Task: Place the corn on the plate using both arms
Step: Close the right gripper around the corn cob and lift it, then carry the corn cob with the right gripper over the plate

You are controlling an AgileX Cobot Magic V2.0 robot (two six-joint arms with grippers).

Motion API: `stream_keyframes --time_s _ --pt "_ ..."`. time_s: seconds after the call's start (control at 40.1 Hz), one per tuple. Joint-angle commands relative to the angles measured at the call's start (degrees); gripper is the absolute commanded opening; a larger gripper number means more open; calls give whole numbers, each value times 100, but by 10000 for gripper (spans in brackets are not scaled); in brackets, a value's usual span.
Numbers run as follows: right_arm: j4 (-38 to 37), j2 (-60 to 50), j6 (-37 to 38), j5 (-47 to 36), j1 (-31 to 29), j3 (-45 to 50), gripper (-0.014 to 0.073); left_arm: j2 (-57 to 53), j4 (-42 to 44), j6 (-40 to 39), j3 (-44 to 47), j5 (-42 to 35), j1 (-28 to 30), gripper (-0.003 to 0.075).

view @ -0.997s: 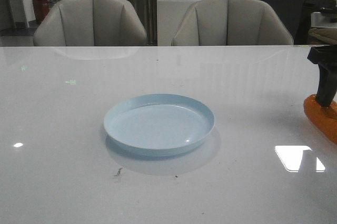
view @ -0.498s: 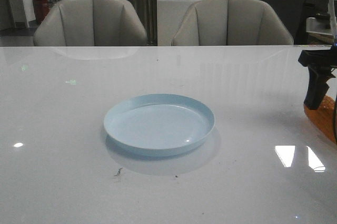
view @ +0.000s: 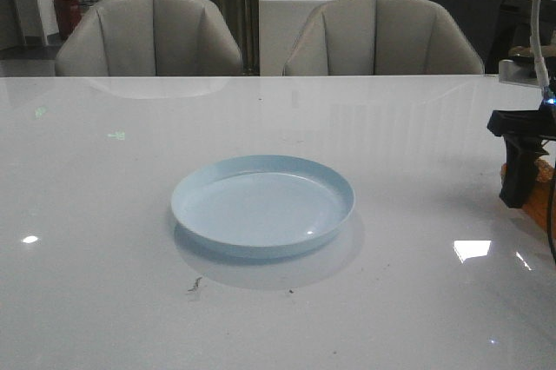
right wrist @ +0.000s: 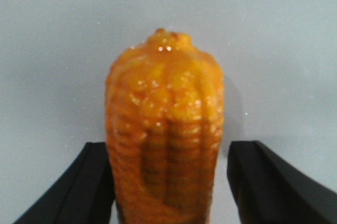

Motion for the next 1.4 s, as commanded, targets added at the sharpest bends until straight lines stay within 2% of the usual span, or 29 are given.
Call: stream_keyframes --time_s 0.0,0.15,0.224,0.498,0.648,0.797,1.047,1.221,1.296,1.371 --pt "102 -276 -33 24 -29 -162 460 -31 52 -48 -161 -443 11 507" --pt "131 -276 -33 116 -29 -189 312 -31 52 -48 -161 -443 11 507" --pt "177 -281 -33 258 -29 -287 288 -31 52 -48 -161 -443 11 507" --pt "505 -293 -187 957 78 -1484 289 -20 52 -48 -161 -454 11 507" --pt "702 -293 -357 1293 477 -2328 289 -20 52 -48 -161 -454 11 507" --pt "714 -288 -357 1344 1172 -3014 289 -20 52 -48 -161 -454 11 507" --pt "719 -246 -357 614 2537 -3268 289 -20 52 -48 -161 -454 11 507" --pt "717 35 -357 394 3085 -3268 293 -20 52 -48 -161 -454 11 507" --pt "717 247 -357 504 3216 -3268 330 -20 52 -48 -161 -454 11 507" --pt "717 505 -357 628 3307 -3268 412 -20 52 -48 -161 -454 11 507"
